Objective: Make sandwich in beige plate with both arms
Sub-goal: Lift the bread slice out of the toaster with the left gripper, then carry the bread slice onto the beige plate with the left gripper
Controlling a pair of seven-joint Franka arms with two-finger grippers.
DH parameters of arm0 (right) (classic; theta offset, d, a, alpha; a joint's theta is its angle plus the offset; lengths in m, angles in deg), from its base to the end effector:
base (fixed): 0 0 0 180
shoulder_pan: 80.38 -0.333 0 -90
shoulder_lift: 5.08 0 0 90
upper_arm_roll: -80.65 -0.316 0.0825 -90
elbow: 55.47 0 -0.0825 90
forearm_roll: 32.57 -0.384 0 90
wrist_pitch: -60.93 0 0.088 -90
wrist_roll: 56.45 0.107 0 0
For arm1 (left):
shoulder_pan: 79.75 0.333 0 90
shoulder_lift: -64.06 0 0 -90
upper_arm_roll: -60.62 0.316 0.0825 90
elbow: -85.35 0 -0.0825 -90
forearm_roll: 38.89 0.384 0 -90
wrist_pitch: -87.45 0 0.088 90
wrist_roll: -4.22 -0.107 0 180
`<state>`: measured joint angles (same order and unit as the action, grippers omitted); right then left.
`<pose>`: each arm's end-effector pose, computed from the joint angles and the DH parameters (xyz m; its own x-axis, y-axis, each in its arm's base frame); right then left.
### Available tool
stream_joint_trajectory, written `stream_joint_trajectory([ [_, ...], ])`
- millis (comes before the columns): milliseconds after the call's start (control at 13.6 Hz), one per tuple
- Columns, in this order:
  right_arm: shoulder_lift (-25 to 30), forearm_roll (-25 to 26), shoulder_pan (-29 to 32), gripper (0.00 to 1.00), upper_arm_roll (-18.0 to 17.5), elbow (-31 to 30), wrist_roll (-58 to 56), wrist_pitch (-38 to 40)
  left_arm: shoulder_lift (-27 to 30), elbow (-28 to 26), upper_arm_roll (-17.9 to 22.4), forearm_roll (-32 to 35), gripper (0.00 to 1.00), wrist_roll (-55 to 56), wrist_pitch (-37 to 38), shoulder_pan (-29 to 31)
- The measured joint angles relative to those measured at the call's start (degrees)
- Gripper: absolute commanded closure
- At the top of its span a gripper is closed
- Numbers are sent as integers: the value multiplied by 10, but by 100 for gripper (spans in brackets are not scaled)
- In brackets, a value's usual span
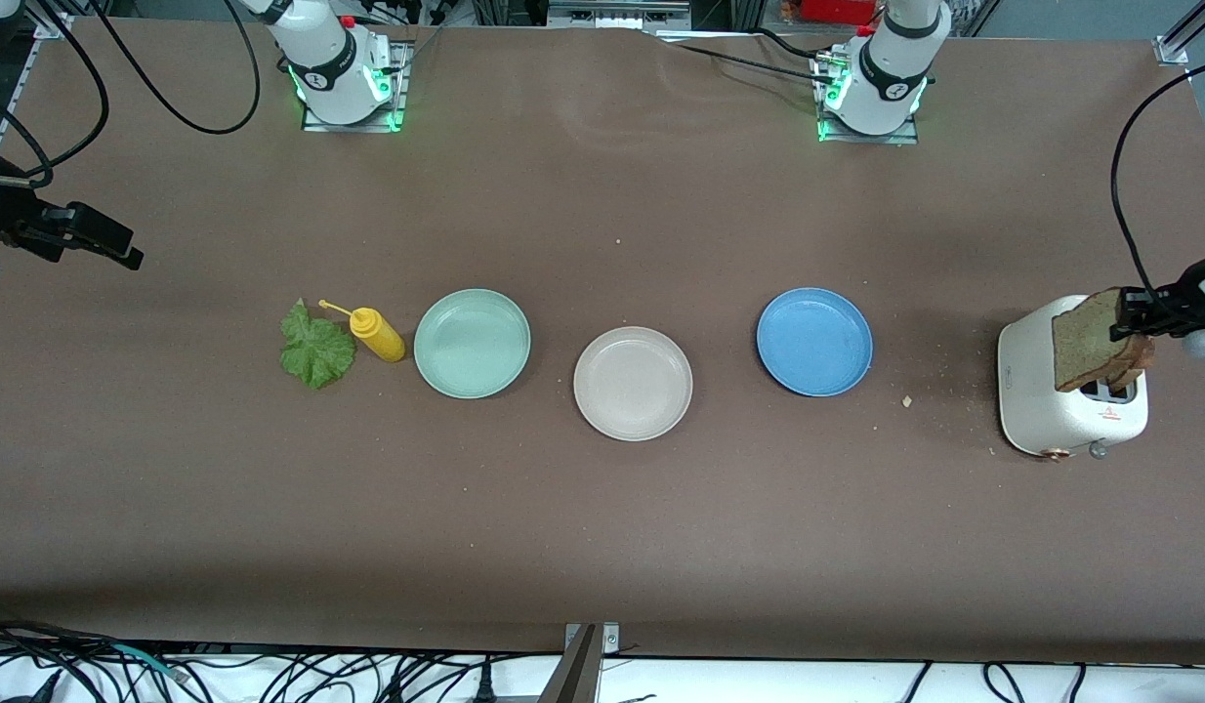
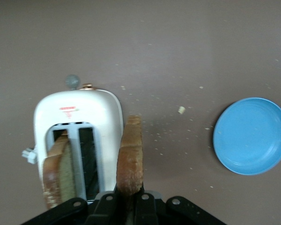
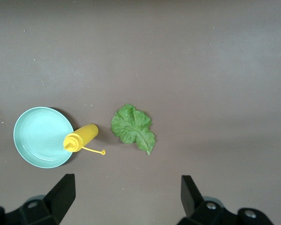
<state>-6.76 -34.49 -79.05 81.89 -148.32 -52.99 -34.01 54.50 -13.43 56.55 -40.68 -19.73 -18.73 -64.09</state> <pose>0.5694 -0.0221 0.5920 0.9942 -0.1079 0.0051 -0.1076 -0.9936 -0.0331 0.5958 0.1221 0.4785 0.9787 -0.2047 -0.0175 -0.2035 -0.9776 0.0531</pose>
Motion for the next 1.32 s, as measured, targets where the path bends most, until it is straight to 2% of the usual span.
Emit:
stream_joint_trajectory([
  [220, 0, 0, 0, 0, 0, 0, 0, 0, 0, 6, -50, -7, 100, 2, 28, -1],
  [441, 0, 0, 0, 0, 0, 0, 0, 0, -12, 6, -82, -85, 100, 4, 51, -6],
  [808, 0, 0, 0, 0, 0, 0, 0, 0, -76, 7, -87, -245, 100, 13, 56, -54],
  [1028, 0, 0, 0, 0, 0, 0, 0, 0, -111, 24, -88, -312, 100, 39, 55, -85],
  [1322, 0, 0, 0, 0, 0, 0, 0, 0, -156, 49, -88, -368, 100, 93, 55, -114],
])
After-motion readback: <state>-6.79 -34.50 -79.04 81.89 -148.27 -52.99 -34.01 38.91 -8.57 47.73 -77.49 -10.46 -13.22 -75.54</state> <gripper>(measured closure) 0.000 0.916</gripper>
